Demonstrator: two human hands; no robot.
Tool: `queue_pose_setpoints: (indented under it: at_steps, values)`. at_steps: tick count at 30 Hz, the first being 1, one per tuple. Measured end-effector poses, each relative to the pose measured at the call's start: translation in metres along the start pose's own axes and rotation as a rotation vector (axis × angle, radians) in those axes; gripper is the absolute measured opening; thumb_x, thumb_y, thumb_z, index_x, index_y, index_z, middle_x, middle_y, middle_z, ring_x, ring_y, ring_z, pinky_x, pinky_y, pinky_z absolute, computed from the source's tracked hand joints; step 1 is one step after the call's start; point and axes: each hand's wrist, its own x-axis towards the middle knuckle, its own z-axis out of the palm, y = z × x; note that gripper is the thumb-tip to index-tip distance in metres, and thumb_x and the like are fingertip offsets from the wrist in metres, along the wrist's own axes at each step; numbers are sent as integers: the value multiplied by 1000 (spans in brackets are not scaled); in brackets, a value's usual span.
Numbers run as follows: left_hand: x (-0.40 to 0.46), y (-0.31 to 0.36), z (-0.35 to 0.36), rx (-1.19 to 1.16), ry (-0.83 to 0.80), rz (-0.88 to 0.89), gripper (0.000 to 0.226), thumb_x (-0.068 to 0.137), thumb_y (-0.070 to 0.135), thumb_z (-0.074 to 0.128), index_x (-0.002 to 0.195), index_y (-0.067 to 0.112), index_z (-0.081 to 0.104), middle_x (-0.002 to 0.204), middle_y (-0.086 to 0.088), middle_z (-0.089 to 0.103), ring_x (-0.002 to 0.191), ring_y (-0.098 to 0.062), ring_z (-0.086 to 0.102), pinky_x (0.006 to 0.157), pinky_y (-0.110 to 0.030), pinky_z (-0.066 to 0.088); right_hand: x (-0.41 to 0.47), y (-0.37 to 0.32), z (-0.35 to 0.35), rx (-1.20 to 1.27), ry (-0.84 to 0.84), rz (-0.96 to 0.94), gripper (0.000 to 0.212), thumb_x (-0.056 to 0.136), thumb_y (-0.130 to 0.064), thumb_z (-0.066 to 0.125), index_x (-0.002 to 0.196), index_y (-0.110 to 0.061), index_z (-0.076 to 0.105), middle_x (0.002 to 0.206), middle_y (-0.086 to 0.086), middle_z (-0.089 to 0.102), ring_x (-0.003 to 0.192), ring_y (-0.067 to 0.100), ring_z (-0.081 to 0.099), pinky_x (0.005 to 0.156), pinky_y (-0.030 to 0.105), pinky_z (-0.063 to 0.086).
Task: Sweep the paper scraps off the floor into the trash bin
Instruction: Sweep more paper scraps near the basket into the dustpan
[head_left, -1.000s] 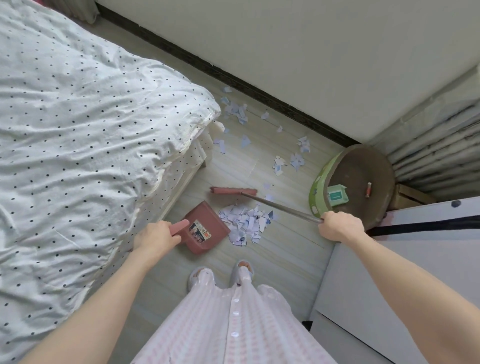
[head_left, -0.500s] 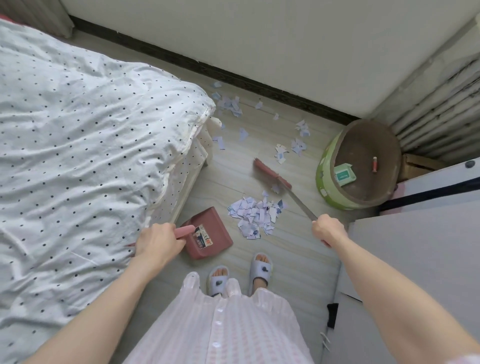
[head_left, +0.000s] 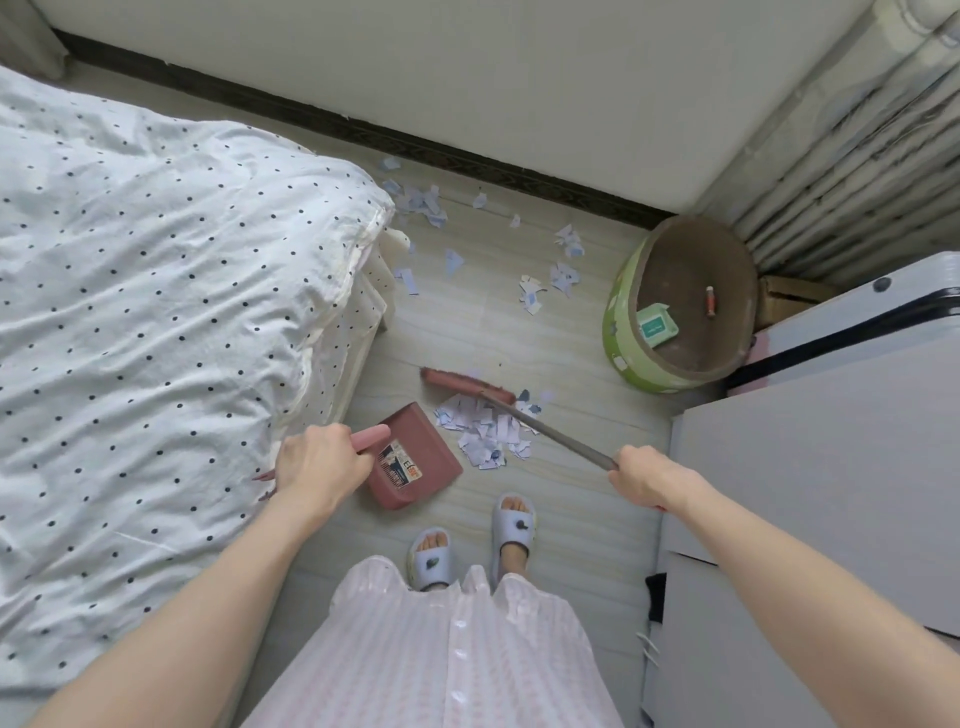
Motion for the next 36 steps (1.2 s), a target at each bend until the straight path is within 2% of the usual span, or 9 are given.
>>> queue_pose_setpoints:
  at_steps: [3, 7, 13, 22, 24, 26, 29, 33, 36]
  values:
    - [5, 2, -1, 10, 21, 17, 32, 82, 23, 53, 106, 9, 70, 100, -17, 70, 96, -36, 65, 82, -33, 50, -7, 2, 6, 10, -34, -56, 29, 99, -24, 34, 109, -5, 53, 99, 16, 61, 76, 28, 56, 58, 25, 42]
    - [4, 4, 2, 35, 34, 41, 31, 81, 22, 53, 102, 6, 68, 99, -19, 70, 96, -36, 65, 82, -33, 49, -23, 9, 4, 114, -14, -90, 26, 98, -25, 34, 86, -10, 51, 52, 6, 47, 37, 20, 44, 45, 24, 40]
    - [1, 1, 5, -2, 30, 67, 34, 77, 22, 52, 102, 12, 73, 91, -14, 72, 88, -35, 67, 77, -33, 54, -36, 12, 2, 201, 29, -66, 30, 100, -30, 35, 108, -12, 58, 60, 4, 50, 36, 18, 44, 46, 26, 42]
    - [-6, 15, 16, 146, 83, 198, 32, 83, 31, 51, 101, 14, 71, 95, -10, 72, 91, -30, 67, 68, -28, 44, -27, 12, 18, 286, 116, 163, 37, 102, -29, 31, 117, -1, 50, 96, 15, 49, 64, 25, 51, 54, 27, 42]
    - [-9, 16, 19, 165, 86, 209, 31, 83, 30, 50, 102, 15, 71, 94, -10, 72, 91, -30, 67, 66, -28, 41, -23, 10, 25, 322, 108, 191, 32, 103, -27, 32, 107, -1, 50, 102, 19, 54, 60, 23, 49, 50, 26, 40]
    - [-12, 13, 20, 162, 86, 207, 30, 83, 29, 51, 101, 14, 70, 94, -11, 72, 91, -30, 67, 67, -28, 41, -22, 9, 30, 375, 95, 241, 32, 103, -25, 32, 90, 0, 47, 88, 20, 58, 51, 20, 46, 41, 24, 36]
    - [-18, 9, 20, 146, 90, 185, 29, 84, 28, 52, 98, 11, 70, 93, -13, 72, 90, -31, 66, 69, -29, 43, -30, 12, 38, 437, 10, 311, 50, 104, -25, 28, 65, 0, 44, 40, 9, 52, 35, 15, 45, 36, 16, 34]
    - [-31, 9, 27, 140, 89, 169, 31, 83, 29, 52, 100, 12, 71, 92, -13, 72, 90, -31, 67, 68, -28, 40, -46, 16, 54, 508, -51, 328, 42, 102, -23, 30, 67, -3, 43, 51, 9, 51, 36, 14, 41, 42, 13, 30]
    - [-45, 10, 34, 121, 83, 141, 31, 84, 30, 52, 102, 14, 71, 93, -13, 71, 91, -32, 66, 68, -29, 41, -55, 18, 64, 550, -99, 342, 44, 100, -22, 30, 64, -3, 45, 34, 6, 47, 24, 11, 33, 41, 12, 30]
